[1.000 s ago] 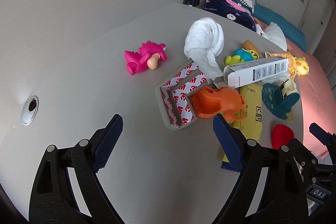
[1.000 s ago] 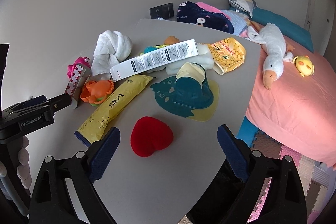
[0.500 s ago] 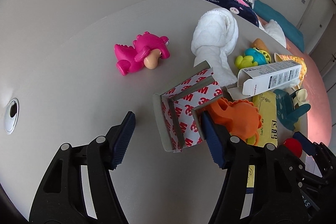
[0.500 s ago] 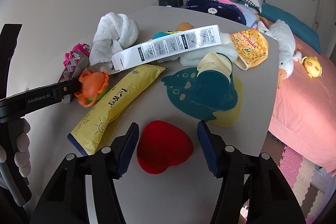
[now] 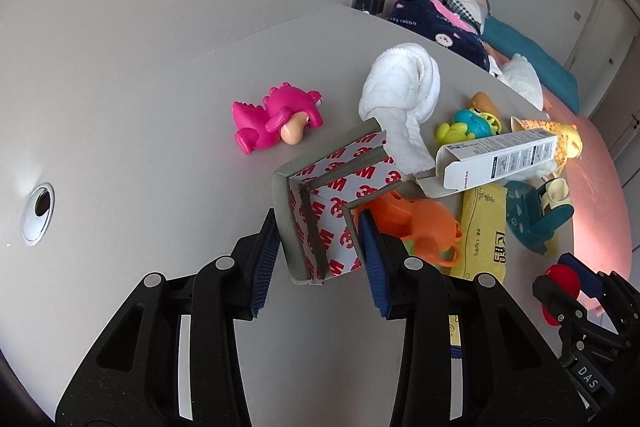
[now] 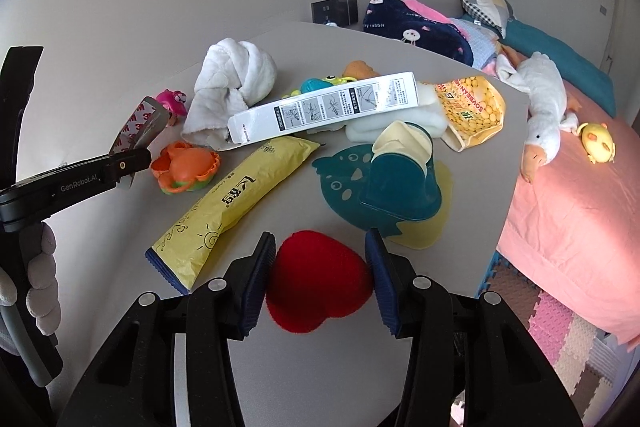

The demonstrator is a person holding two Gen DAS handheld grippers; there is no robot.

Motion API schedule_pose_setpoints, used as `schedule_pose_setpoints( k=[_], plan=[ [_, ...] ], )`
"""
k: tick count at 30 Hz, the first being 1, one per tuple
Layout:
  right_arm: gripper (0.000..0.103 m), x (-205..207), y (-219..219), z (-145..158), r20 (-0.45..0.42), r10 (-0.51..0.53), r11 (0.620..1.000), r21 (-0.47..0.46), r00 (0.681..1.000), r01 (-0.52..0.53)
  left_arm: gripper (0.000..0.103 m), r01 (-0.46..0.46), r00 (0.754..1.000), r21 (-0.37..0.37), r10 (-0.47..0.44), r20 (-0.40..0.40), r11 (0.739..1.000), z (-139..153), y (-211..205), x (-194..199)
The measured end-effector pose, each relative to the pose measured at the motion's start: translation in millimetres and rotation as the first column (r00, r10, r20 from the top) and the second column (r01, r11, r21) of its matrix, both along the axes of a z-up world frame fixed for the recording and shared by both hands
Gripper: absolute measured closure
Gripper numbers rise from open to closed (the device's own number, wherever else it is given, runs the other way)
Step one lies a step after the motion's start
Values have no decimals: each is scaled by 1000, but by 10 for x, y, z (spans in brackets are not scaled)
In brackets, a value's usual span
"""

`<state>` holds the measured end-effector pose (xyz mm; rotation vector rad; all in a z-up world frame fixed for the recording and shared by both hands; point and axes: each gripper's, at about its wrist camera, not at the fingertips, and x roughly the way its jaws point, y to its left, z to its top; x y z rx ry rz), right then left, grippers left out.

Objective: Collect trash
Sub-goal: 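Grasp the red-and-white box with left tool while right tool grasps red heart toy, then carry the box and heart toy over the black trash bag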

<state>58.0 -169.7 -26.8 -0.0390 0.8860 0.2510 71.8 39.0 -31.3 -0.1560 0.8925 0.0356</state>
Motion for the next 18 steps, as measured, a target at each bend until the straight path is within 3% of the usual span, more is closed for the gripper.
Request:
schedule_pose_setpoints(
  k=[8,18],
  plan=[
    [55,-118,-272,112,14,-22,999,25,1000,22,63,17,999,2,-17,32,1000,231,-203,-197],
    [55,-283,-736,233,38,-81,996,26,996,80,63,114,992,11,-115,52,993,350,-822,-302]
  ],
)
